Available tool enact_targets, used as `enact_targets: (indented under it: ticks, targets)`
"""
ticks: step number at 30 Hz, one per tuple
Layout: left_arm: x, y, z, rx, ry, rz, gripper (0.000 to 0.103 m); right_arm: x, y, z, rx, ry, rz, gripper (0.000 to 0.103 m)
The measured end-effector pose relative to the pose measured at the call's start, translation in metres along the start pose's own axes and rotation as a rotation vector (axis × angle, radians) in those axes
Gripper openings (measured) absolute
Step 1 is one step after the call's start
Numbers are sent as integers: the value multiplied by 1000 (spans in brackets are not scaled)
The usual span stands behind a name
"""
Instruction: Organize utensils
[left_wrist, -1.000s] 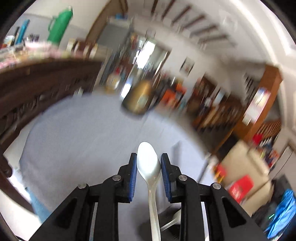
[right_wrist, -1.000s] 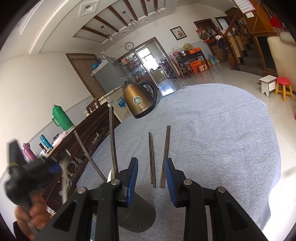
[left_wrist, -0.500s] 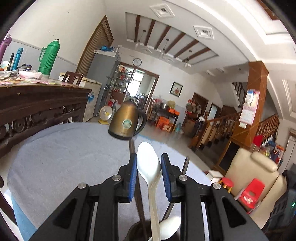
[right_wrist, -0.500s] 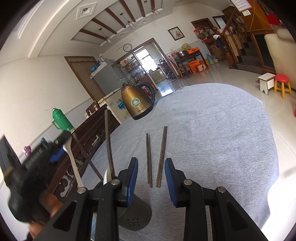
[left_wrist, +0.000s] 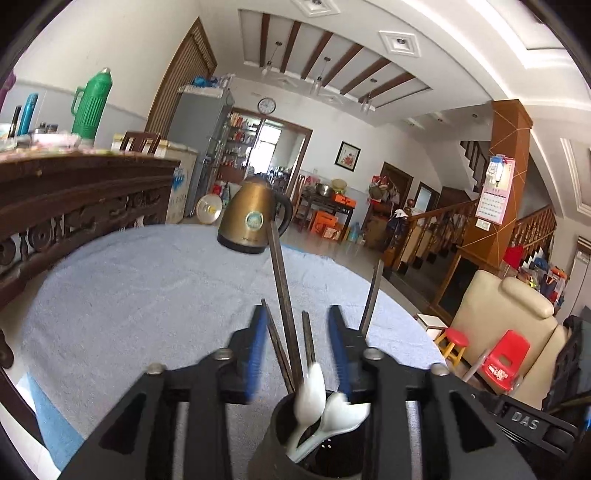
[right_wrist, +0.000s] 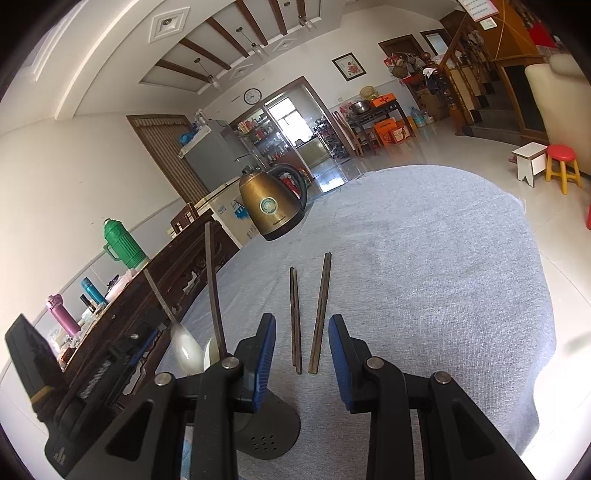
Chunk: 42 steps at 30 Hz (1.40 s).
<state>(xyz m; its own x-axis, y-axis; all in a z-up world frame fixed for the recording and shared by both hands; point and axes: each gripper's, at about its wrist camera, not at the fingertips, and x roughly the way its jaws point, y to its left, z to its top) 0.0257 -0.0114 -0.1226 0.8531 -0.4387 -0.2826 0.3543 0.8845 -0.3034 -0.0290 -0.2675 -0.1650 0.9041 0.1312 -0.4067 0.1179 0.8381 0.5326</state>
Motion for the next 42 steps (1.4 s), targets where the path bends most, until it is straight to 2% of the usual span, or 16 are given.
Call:
enact_targets:
  ticks: [4,6,8,12,14,17,19,23,27,32,34,37,42]
  targets:
    - [-14,4,13,32,-43,10,45,3,0,-1,2,12,-1,32]
    - [-17,9,19,40,-51,28,52,4,0,0,2,11,-5,32]
    - [-22,17,26,46,-46,71,71,5,0,0,3,11,-8,32]
    - [-23,39,35,43,-22,157,75,6,1,-1,2,11,-15,32]
    - [-17,53,37,46,25,206,78,8,1,-1,3,16,-17,32]
    - [-4,71,36,17,106,225,78,11,1,-2,9,28,-19,32]
    - [11,85,35,0,190,234,78,15,-3,0,27,39,-22,32]
    - [34,107,27,-43,280,233,78,32,-17,9,83,93,-33,32]
    - [67,118,23,-30,352,203,78,70,-31,31,121,209,-36,32]
    - [133,124,18,5,484,161,78,142,-41,62,112,352,-45,32]
    - [163,122,18,31,534,168,78,168,-44,69,108,385,-47,32]
    - [190,115,18,49,571,160,78,213,-45,81,119,446,-42,32]
    - [222,96,21,90,597,132,78,264,-32,86,56,507,-56,29]
